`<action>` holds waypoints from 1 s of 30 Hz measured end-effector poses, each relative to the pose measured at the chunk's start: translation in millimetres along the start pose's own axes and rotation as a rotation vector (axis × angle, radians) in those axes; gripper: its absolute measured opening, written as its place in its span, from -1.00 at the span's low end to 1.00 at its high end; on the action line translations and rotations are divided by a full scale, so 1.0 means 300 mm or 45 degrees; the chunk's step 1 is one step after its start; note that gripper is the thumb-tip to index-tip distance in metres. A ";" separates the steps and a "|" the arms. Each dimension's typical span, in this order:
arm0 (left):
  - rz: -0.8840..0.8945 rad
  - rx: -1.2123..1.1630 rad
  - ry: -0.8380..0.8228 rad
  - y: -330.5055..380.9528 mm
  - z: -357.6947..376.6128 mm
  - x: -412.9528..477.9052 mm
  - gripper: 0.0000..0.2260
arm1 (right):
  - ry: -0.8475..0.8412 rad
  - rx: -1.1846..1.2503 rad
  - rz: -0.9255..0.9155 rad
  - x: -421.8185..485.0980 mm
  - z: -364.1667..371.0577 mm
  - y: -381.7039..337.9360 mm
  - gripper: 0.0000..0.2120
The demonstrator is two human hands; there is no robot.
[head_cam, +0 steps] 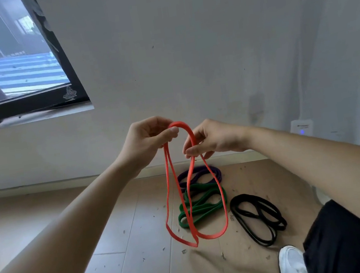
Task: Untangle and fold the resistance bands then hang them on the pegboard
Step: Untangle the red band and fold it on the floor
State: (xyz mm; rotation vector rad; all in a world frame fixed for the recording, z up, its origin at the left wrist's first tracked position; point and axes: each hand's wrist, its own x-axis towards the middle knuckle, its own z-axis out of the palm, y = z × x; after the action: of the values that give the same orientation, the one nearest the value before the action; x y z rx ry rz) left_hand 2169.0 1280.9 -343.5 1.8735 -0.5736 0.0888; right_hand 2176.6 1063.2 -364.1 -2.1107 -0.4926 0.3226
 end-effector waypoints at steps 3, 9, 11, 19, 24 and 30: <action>0.049 0.090 -0.007 0.013 -0.023 -0.003 -0.91 | -0.016 0.047 0.007 0.013 0.035 -0.008 -0.84; 0.057 0.062 -0.047 0.048 -0.074 0.005 -0.81 | -0.049 0.154 -0.034 0.042 0.095 -0.017 -0.74; 0.053 0.057 -0.084 0.060 -0.087 0.009 -0.76 | -0.086 0.206 -0.047 0.051 0.113 -0.019 -0.70; 0.133 0.087 0.006 0.090 -0.099 0.020 -0.79 | -0.135 0.216 -0.161 0.090 0.192 -0.032 -0.69; 0.166 -0.005 0.135 0.093 -0.140 0.016 -0.75 | -0.142 0.180 -0.205 0.112 0.212 -0.031 -0.80; 0.124 -0.060 0.256 0.069 -0.225 -0.006 -0.79 | -0.202 0.080 -0.078 0.125 0.193 -0.009 -0.87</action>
State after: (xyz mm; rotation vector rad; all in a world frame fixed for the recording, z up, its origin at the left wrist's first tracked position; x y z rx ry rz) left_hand 2172.8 1336.8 -300.6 1.7653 -0.5231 0.3215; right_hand 2185.7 1124.3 -395.0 -2.0141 -0.6301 0.4665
